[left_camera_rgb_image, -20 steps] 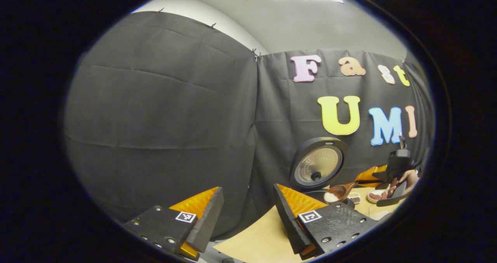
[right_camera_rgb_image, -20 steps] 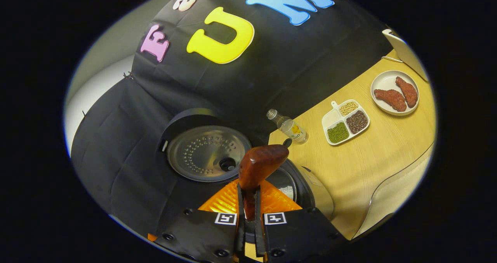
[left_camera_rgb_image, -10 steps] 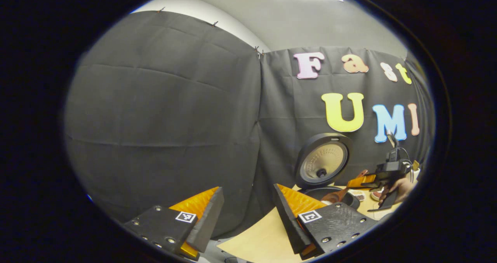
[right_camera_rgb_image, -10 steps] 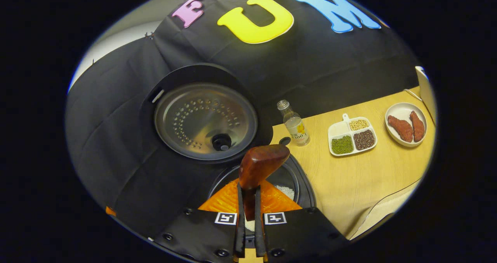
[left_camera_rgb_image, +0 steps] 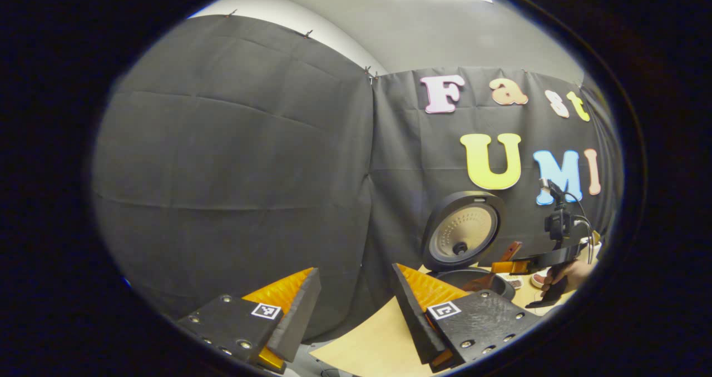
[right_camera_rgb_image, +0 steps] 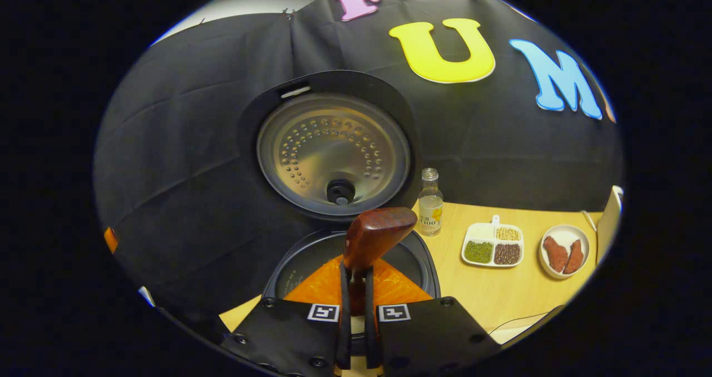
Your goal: Close the left gripper, press the button to open the rice cooker; take a wooden spoon from the chopstick holder with the right hand, scoop a spoonful of rice and pour it into the rice cooker, then put the wooden spoon back into the chopstick holder.
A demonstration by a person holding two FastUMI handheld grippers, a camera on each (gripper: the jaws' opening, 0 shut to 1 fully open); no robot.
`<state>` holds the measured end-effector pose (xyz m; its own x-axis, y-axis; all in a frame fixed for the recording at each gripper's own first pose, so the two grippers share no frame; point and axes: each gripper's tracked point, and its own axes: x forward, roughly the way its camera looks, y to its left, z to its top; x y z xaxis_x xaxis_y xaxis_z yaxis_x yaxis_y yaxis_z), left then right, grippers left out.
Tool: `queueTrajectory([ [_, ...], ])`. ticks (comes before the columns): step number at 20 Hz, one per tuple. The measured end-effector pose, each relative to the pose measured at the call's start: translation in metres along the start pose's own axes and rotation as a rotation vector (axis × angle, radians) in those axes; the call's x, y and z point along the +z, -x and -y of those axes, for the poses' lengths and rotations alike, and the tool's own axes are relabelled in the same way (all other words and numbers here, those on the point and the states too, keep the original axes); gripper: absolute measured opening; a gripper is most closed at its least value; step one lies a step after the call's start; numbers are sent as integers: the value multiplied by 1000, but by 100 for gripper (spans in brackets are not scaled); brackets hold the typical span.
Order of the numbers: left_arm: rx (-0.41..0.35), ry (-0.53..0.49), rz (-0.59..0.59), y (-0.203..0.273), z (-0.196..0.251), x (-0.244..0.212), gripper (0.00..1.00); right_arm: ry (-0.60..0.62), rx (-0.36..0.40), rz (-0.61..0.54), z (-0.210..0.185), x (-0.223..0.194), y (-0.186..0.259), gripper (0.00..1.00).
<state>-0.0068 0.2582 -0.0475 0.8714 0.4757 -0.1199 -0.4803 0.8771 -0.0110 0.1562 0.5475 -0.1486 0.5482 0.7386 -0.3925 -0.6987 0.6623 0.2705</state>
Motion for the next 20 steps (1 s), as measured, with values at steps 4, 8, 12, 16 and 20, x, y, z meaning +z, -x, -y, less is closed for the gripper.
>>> queueTrajectory([
  [4, -7, -1, 3, 1, 0, 0, 78, 150, -14, 22, -5, 5, 4, 8],
  [8, -14, 4, 0, 0, 0, -1, 78, 331, -31, 63, -12, 11, 9, 11],
  [12, -21, 3, 1, -1, -3, -1, 78, 497, -56, 112, -17, 20, 15, 12],
  [16, -30, 4, 1, 0, -4, -1, 78, 659, -73, 159, -20, 24, 23, 12],
  [20, -45, 5, 7, 1, -3, 1, 78, 637, -49, 173, -24, 27, 30, 12],
])
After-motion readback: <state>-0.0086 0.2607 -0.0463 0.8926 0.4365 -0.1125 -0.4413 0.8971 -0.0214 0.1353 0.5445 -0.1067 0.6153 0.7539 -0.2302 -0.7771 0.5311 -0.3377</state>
